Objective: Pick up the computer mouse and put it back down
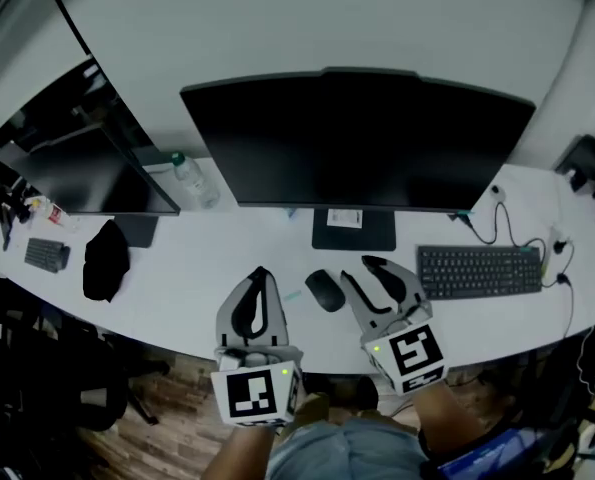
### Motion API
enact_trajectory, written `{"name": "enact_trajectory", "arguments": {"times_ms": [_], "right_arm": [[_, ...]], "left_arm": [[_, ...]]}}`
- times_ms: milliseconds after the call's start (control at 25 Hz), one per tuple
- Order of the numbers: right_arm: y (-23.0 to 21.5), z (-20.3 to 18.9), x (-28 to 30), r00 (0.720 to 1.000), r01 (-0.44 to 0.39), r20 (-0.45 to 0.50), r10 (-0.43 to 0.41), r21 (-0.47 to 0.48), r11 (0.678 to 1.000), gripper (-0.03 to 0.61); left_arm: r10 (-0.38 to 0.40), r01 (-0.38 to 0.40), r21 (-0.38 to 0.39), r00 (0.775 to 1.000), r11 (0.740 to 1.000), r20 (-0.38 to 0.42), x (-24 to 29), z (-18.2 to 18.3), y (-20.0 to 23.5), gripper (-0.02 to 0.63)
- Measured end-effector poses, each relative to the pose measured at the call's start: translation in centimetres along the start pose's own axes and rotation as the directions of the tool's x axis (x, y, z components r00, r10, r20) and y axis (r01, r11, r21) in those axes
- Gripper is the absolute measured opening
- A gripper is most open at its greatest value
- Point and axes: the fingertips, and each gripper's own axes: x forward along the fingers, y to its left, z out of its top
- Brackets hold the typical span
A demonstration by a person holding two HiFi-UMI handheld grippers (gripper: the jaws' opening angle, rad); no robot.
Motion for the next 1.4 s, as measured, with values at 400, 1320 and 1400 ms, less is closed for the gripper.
{"name": "enact_trajectory", "arguments": {"times_ms": [400,1320,1400], "right_arm": [[-2.3,9.2,-6.7,0.964,0.087,0.254,-0.073,-0.043,0.995,0.015],[-4.2,9.0,-8.7,0.957,0.069,0.286,-0.053,-0.047,0.996,0.014],[-4.3,9.0,-8.7,0.957,0.068,0.287,-0.051,-0.049,0.996,0.014]], "left_arm": [[-0.024,0.020,0.022,0.985,1.000,0.172,-2.5,7.5,-4.5,0.008],[-0.002,-0.007,0.053,0.987,0.999,0.162,-2.8,7.4,-7.5,0.008],[-0.002,-0.007,0.055,0.987,0.998,0.161,-2.7,7.4,-7.7,0.008]]}}
